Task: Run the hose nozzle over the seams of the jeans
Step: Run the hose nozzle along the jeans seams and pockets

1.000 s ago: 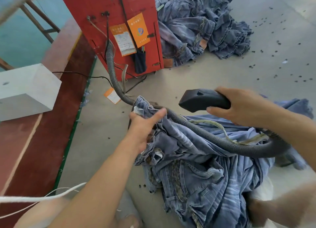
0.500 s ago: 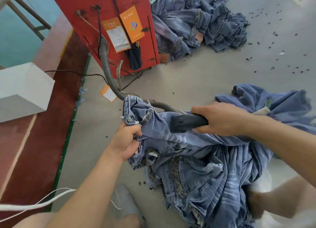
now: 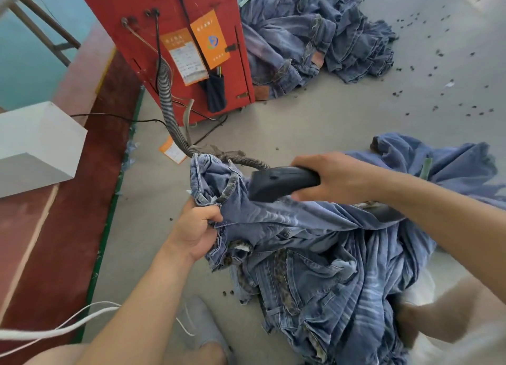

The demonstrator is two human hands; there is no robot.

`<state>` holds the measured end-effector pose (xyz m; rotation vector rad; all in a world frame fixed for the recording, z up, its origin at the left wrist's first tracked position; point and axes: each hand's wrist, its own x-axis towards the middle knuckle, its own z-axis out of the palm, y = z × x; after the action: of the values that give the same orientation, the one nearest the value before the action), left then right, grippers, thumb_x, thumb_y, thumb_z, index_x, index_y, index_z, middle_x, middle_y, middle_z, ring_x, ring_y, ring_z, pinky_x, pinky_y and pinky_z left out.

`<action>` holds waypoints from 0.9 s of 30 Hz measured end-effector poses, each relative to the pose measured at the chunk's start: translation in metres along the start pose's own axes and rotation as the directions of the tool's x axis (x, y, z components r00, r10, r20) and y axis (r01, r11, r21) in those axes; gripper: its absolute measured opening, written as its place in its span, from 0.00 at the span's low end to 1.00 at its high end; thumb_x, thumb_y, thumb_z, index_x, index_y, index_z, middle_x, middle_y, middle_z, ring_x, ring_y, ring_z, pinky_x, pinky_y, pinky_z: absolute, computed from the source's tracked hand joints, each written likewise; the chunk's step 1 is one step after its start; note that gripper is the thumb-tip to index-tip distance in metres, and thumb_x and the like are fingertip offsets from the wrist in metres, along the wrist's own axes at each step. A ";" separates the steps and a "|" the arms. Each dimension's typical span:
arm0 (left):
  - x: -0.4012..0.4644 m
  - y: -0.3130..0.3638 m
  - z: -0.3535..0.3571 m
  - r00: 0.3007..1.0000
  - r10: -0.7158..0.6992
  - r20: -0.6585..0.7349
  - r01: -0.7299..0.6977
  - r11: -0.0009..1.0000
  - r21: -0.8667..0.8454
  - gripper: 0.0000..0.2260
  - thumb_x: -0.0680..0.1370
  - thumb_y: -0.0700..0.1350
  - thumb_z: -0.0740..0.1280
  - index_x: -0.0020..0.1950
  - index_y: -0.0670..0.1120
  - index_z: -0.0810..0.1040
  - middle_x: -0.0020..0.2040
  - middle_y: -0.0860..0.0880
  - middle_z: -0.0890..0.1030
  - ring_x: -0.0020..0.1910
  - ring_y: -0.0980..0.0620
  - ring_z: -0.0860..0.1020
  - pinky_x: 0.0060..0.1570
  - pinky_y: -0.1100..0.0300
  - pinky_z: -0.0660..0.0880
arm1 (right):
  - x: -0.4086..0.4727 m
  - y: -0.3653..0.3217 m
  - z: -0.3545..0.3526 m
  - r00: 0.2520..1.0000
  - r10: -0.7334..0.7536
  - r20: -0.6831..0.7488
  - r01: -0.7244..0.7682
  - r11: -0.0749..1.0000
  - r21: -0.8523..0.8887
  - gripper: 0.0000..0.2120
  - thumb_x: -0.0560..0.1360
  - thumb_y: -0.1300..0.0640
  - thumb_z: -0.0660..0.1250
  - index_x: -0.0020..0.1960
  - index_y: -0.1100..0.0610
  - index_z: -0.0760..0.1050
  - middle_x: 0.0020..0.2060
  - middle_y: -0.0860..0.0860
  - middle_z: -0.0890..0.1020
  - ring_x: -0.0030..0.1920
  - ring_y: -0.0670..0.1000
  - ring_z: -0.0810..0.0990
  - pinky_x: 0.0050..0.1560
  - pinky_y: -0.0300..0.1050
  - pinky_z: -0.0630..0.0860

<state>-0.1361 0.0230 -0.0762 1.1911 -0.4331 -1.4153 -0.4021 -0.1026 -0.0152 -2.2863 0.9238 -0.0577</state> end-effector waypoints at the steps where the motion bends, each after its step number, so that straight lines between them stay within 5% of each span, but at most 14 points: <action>1: -0.001 0.000 0.000 1.000 0.001 0.010 -0.001 1.000 -0.006 0.33 0.66 0.20 0.52 0.65 0.40 0.78 0.54 0.39 0.86 0.51 0.39 0.86 0.43 0.48 0.84 | 0.004 -0.005 0.002 0.999 -0.027 -0.038 0.028 0.999 0.017 0.11 0.77 0.49 0.74 0.56 0.49 0.77 0.39 0.44 0.81 0.39 0.37 0.77 0.37 0.31 0.70; 4: 0.000 0.001 0.000 1.000 0.017 0.007 -0.017 0.999 -0.028 0.30 0.63 0.23 0.58 0.59 0.42 0.82 0.55 0.38 0.86 0.53 0.39 0.85 0.46 0.46 0.83 | 0.009 -0.005 -0.011 0.966 -0.008 -0.258 0.040 0.992 0.119 0.13 0.77 0.48 0.74 0.57 0.51 0.76 0.38 0.44 0.79 0.36 0.36 0.77 0.34 0.31 0.70; 8: 0.010 0.005 -0.002 0.993 -0.091 -0.069 0.092 0.996 0.011 0.16 0.78 0.29 0.59 0.59 0.37 0.82 0.59 0.33 0.83 0.57 0.35 0.83 0.52 0.43 0.82 | 0.002 0.016 -0.026 0.927 0.059 -0.371 -0.037 0.997 0.066 0.12 0.78 0.46 0.73 0.55 0.47 0.71 0.37 0.43 0.77 0.35 0.40 0.77 0.34 0.39 0.67; 12: 0.016 0.009 -0.005 0.951 -0.252 -0.179 0.287 0.936 0.205 0.15 0.87 0.47 0.60 0.66 0.42 0.80 0.62 0.37 0.83 0.59 0.40 0.84 0.57 0.47 0.82 | -0.006 0.023 -0.015 0.951 0.019 -0.309 -0.035 0.998 -0.048 0.14 0.77 0.42 0.72 0.57 0.43 0.71 0.38 0.41 0.79 0.36 0.41 0.78 0.36 0.41 0.70; 14: 0.015 0.012 -0.005 0.936 -0.304 -0.177 0.342 0.906 0.248 0.20 0.87 0.56 0.57 0.65 0.44 0.81 0.59 0.40 0.85 0.55 0.42 0.85 0.50 0.49 0.84 | -0.009 0.021 -0.012 0.968 -0.037 -0.246 0.011 0.994 -0.105 0.14 0.75 0.39 0.70 0.57 0.39 0.71 0.37 0.40 0.80 0.36 0.40 0.79 0.35 0.40 0.70; 16: 0.016 0.016 -0.004 0.939 -0.312 -0.145 0.340 0.908 0.244 0.27 0.86 0.62 0.53 0.67 0.44 0.81 0.60 0.39 0.85 0.59 0.40 0.84 0.55 0.47 0.83 | -0.013 0.020 -0.010 0.983 -0.083 -0.165 0.059 0.987 -0.148 0.15 0.74 0.37 0.70 0.58 0.37 0.71 0.37 0.39 0.81 0.37 0.39 0.79 0.36 0.42 0.74; 19: 0.018 0.022 -0.005 0.952 -0.296 -0.078 0.304 0.944 0.129 0.31 0.86 0.64 0.50 0.70 0.42 0.78 0.66 0.36 0.81 0.67 0.37 0.79 0.66 0.41 0.76 | -0.017 0.018 -0.003 0.988 -0.144 -0.057 0.134 0.979 -0.156 0.16 0.74 0.38 0.70 0.60 0.35 0.71 0.38 0.35 0.80 0.37 0.39 0.79 0.35 0.37 0.73; 27: 0.014 0.025 -0.001 0.935 -0.339 0.103 0.344 0.939 -0.028 0.30 0.83 0.65 0.58 0.68 0.42 0.81 0.69 0.36 0.79 0.67 0.36 0.79 0.64 0.39 0.77 | -0.004 0.007 0.015 0.997 -0.065 0.042 0.074 0.968 -0.239 0.14 0.76 0.40 0.69 0.60 0.39 0.72 0.34 0.42 0.79 0.33 0.42 0.77 0.38 0.47 0.78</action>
<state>-0.1200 0.0046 -0.0621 1.2044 -0.2651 -1.7787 -0.4052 -0.0956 -0.0299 -2.5349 0.8732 0.0659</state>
